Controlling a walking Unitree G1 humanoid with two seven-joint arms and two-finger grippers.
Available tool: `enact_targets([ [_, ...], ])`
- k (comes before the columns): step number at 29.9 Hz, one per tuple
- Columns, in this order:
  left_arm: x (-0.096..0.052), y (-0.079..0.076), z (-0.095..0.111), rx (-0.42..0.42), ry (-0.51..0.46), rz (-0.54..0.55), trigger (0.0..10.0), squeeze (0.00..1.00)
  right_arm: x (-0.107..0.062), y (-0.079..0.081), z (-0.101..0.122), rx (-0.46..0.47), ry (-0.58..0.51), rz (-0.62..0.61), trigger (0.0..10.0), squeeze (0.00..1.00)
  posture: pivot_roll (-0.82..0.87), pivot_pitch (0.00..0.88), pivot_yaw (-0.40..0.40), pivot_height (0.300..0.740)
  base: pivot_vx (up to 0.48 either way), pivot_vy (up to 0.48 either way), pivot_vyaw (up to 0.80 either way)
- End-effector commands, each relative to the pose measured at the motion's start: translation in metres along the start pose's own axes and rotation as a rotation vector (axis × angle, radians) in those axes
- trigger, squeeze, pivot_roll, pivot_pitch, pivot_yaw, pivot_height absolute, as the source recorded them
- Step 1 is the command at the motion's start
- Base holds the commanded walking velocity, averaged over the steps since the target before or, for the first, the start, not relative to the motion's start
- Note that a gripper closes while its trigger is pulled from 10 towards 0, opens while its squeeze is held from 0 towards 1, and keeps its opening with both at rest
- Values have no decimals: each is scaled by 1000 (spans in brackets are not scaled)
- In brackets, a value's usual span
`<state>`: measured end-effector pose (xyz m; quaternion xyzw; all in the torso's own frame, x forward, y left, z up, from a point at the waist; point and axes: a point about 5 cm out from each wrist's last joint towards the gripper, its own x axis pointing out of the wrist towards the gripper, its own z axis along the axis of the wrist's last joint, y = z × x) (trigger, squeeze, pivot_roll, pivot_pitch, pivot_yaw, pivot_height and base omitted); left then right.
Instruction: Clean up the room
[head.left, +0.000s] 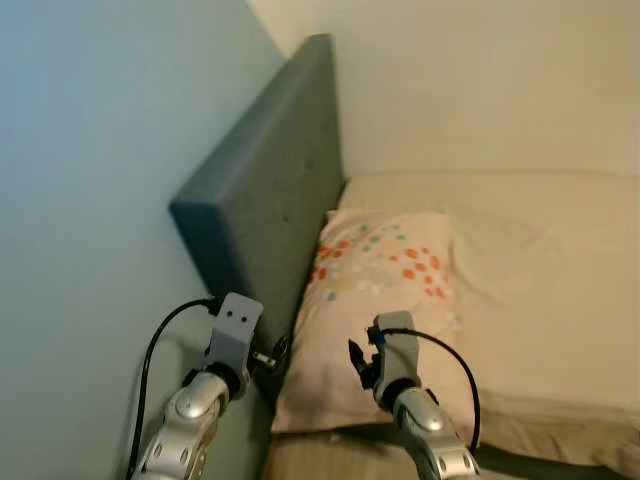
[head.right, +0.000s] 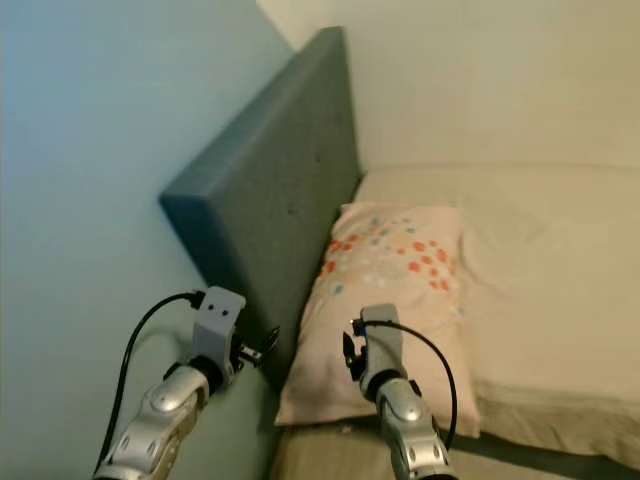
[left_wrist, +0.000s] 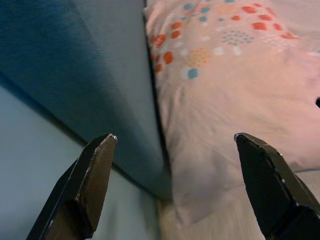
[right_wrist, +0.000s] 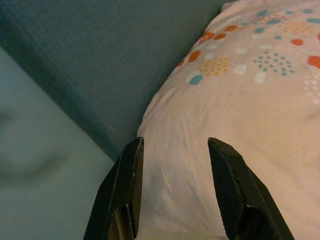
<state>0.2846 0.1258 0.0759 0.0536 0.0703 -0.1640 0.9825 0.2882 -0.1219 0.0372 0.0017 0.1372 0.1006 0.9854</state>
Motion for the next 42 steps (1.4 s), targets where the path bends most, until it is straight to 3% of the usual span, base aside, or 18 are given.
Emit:
enact_targets([
  [1,-2,-2,-4,-9,12,-26,10000,0,-3,-6,-3,22,-2,-44,10000,0,-48,74,106,740,0,0,0],
  [9,-2,-4,-5,-4,6,-32,10000,0,-9,-20,-5,33,-4,-120,10000,0,-57,79,104,740,0,0,-200],
  [13,-1,-7,-5,-17,9,-48,10000,0,-9,-21,-5,30,-3,-124,10000,0,-64,82,106,740,0,0,-800],
  [37,3,-9,-3,-56,-26,-25,10000,0,-4,-24,7,2,-42,-120,10000,0,-84,80,97,740,0,0,0],
  [42,2,-11,2,-70,-68,-48,10000,0,-5,-24,7,1,-42,-120,10000,0,-85,78,97,740,397,0,0],
])
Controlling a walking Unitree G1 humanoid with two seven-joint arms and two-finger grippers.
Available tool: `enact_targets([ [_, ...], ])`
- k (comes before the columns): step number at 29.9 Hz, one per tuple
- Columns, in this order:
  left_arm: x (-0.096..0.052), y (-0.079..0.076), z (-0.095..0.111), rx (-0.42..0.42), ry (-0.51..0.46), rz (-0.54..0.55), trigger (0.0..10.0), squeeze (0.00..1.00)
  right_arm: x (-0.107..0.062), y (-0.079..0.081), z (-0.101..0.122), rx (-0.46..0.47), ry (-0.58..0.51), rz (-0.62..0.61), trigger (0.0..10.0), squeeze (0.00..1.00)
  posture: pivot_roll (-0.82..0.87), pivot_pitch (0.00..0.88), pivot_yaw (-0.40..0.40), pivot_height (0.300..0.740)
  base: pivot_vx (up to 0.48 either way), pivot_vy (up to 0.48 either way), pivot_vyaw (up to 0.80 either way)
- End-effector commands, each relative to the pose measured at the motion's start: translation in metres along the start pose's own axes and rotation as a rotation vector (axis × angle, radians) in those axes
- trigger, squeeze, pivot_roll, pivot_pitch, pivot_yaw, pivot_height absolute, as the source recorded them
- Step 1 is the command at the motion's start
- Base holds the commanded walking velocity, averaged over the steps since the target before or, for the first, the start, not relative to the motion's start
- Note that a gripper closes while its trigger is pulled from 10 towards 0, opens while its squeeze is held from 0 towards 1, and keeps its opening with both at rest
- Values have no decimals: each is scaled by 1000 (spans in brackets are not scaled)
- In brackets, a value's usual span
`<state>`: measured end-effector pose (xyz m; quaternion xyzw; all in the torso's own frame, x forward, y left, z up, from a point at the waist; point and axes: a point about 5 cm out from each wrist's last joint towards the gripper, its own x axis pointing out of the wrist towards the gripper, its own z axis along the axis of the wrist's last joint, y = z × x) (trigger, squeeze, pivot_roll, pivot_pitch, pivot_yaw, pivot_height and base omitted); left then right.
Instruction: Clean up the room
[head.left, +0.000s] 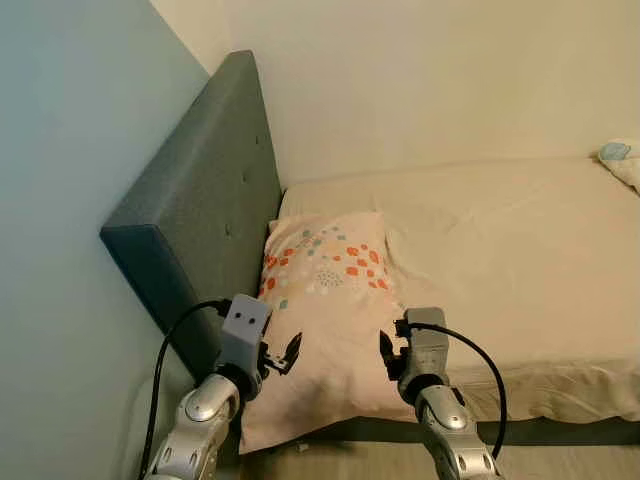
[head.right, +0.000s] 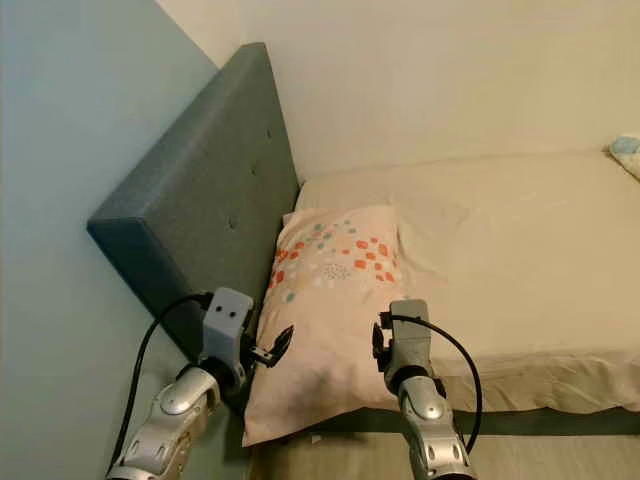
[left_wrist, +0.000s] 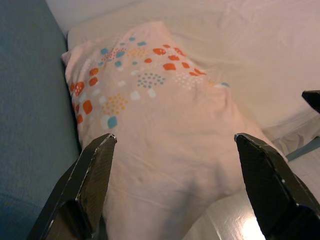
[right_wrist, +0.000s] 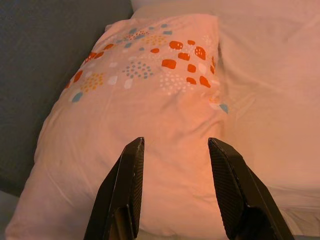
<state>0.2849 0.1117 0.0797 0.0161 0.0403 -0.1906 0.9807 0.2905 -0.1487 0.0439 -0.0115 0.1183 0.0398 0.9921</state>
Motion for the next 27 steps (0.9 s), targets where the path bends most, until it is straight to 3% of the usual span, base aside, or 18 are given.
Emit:
enact_targets([
  [1,-2,2,-3,-9,6,7,10000,0,0,2,0,15,-5,5,10000,0,-85,78,98,740,461,0,0],
  [14,-1,2,-3,14,6,-12,10000,0,-2,4,-1,18,-4,5,10000,0,-88,73,100,740,465,0,0],
  [27,-5,0,-6,33,6,-46,10000,0,-3,8,-5,16,9,17,10000,0,-86,59,100,740,0,0,0],
])
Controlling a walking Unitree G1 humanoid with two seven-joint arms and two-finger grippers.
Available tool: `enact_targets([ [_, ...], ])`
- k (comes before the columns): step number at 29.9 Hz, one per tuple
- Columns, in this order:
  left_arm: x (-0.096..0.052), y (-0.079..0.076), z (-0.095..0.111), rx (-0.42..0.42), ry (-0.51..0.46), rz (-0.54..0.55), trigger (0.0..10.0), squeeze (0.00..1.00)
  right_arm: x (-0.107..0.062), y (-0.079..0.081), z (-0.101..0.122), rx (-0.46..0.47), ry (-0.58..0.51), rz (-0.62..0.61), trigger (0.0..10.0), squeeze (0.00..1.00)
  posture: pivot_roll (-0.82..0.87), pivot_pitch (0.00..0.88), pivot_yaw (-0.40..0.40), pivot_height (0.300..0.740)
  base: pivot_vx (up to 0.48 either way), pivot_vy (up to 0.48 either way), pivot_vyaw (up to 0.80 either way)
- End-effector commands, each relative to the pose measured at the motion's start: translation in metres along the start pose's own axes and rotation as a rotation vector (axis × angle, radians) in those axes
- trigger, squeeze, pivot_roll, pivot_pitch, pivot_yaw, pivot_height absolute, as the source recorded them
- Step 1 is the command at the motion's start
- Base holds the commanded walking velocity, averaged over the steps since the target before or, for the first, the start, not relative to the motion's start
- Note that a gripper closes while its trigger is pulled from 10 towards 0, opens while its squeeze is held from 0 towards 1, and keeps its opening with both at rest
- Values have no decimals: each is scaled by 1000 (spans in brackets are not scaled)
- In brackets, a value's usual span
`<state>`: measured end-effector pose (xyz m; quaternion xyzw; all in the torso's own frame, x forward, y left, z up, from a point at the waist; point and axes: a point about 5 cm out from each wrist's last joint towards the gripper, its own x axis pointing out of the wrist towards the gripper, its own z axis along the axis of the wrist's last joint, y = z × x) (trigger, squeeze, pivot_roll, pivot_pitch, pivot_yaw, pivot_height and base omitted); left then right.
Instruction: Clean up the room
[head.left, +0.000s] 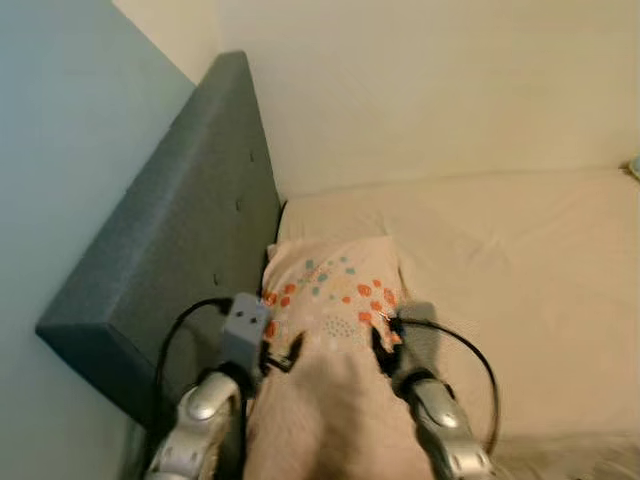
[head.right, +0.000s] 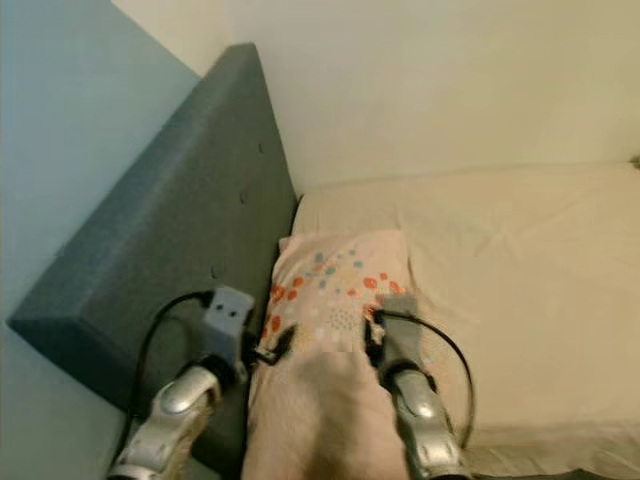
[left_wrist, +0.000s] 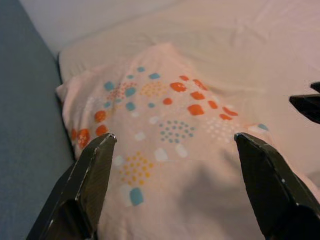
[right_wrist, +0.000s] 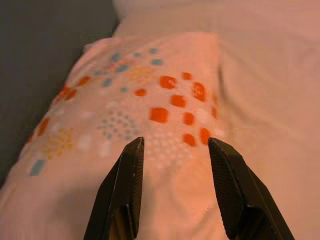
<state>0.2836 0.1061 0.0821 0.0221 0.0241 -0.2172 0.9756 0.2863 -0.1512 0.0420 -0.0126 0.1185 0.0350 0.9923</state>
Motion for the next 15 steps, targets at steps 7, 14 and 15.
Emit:
enact_targets([
  [7,-10,4,-13,16,62,-29,10000,0,0,15,-4,22,19,39,10000,0,-78,65,99,740,0,0,0],
  [14,-12,9,-14,31,75,-25,10000,0,-1,17,-4,46,16,34,10000,0,-78,70,101,740,0,0,0],
  [15,-13,12,-14,27,78,-25,10000,0,-2,16,-5,51,23,34,10000,0,-77,71,103,740,0,0,0],
])
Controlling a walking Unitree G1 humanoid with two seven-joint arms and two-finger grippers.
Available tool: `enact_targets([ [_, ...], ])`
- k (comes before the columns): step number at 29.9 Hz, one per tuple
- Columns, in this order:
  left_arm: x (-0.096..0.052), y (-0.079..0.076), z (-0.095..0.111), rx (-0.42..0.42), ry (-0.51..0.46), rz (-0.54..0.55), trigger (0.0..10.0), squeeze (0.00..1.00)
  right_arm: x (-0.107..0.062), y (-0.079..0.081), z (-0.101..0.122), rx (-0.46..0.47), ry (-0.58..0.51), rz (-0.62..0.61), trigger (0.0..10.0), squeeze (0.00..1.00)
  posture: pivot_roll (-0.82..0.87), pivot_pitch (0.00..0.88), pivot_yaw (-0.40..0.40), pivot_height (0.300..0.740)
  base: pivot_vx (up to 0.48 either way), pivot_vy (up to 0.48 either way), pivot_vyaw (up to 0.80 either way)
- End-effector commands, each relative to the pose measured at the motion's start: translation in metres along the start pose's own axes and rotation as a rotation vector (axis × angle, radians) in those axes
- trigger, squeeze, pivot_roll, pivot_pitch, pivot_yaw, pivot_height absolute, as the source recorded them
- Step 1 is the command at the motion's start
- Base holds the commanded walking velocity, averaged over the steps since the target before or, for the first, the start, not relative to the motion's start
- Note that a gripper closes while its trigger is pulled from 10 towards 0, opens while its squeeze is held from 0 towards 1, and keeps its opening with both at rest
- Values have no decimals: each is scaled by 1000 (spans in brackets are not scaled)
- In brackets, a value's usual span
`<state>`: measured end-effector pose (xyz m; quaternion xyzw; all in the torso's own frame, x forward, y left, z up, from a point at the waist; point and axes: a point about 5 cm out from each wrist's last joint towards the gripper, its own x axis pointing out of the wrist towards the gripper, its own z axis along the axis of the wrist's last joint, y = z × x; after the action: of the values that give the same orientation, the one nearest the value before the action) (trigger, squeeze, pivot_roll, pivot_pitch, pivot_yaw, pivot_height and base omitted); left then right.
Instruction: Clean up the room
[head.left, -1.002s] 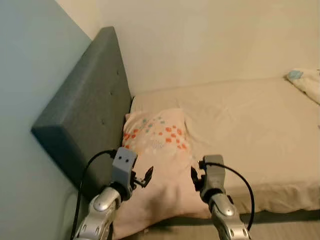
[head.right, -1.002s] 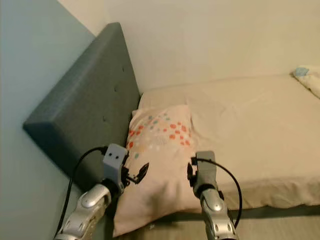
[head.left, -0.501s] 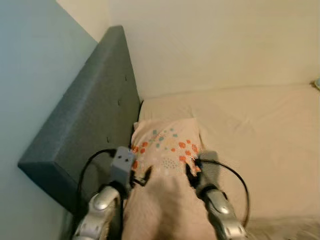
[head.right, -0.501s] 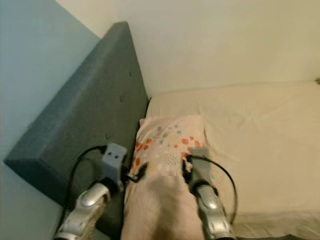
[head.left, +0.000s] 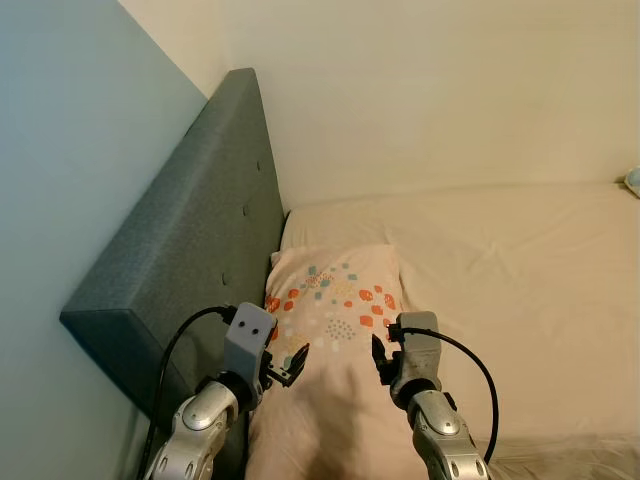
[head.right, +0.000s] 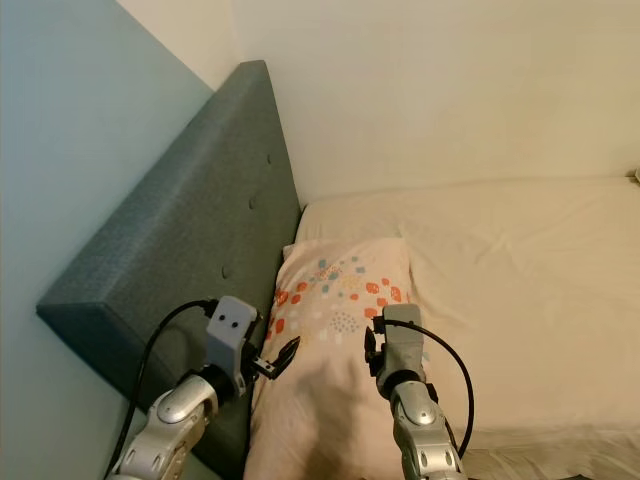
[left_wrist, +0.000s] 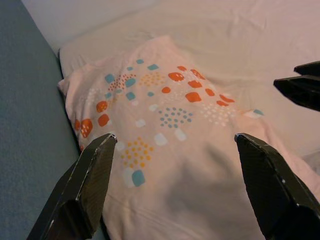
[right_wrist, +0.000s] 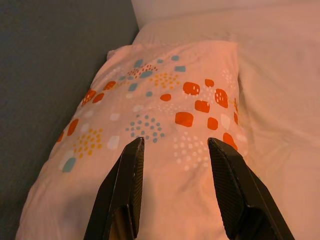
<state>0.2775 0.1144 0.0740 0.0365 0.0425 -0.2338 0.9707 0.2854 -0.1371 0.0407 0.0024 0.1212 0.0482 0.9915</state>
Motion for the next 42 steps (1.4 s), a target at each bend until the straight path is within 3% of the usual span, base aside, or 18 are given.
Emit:
enact_targets([
  [1,-4,8,-6,5,38,9,10000,0,-3,2,-5,26,22,3,10000,0,-77,71,103,735,0,0,0],
  [6,-6,8,-5,9,38,-16,10000,0,-4,0,-6,30,19,2,10000,0,-77,71,103,720,0,0,0],
  [14,-20,2,-3,10,21,-150,10000,0,-4,-2,-4,35,13,2,10000,0,-73,79,104,680,0,0,0],
  [25,-25,5,-3,22,33,-165,10000,0,-4,-3,-3,35,14,6,10000,0,-70,80,103,645,0,0,0],
  [30,-27,0,-3,27,40,-215,10000,0,-5,-2,-5,35,18,6,10000,0,-72,83,106,620,0,0,0],
  [42,-32,-9,-2,40,44,-323,10000,0,-8,-1,-8,41,32,12,10000,0,-69,90,111,615,0,0,0],
])
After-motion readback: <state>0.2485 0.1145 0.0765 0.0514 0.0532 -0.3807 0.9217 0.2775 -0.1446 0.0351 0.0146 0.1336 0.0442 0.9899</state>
